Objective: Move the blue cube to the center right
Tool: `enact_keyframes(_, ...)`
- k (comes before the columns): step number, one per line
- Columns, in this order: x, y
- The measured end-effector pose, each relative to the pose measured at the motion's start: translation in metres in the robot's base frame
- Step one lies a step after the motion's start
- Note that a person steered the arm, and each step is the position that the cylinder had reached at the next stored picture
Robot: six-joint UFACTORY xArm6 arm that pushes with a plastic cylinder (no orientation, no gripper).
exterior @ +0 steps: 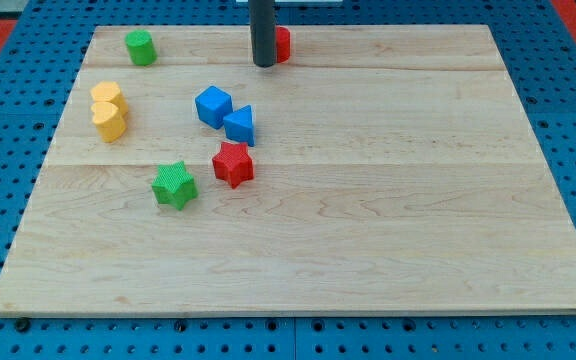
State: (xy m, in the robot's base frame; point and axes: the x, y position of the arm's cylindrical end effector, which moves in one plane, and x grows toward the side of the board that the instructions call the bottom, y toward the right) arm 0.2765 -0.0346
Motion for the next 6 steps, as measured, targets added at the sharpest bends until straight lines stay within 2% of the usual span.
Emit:
enact_keyframes(2, 0.04, -0.11)
enact_keyframes(3, 0.065, -0.135)
enact_keyframes(4, 0.098, -0.072)
enact_keyframes(5, 0.1, 0.015)
enact_keyframes(6, 0.074, 0.051)
